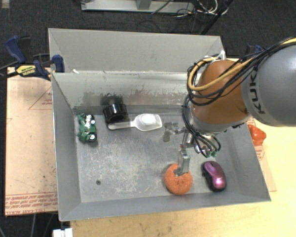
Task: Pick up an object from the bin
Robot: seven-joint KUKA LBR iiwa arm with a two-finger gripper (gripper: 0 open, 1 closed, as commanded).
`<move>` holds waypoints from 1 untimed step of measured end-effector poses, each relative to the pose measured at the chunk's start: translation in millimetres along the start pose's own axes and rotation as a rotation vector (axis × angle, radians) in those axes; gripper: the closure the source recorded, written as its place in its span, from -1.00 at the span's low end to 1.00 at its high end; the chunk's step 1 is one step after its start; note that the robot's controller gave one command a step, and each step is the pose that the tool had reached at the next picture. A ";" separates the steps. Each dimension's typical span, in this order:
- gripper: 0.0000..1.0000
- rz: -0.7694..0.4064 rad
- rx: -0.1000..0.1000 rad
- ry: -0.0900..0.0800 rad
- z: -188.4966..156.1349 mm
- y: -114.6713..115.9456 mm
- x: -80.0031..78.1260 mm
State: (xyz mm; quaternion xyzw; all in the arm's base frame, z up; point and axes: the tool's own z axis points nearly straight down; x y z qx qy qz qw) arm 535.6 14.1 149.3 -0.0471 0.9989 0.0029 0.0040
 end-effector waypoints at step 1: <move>-1.00 -0.235 0.001 -0.003 37.0 -19.9 11.7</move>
Offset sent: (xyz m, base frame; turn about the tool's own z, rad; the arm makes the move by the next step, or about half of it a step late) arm -0.0122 -0.0441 -0.0774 0.0044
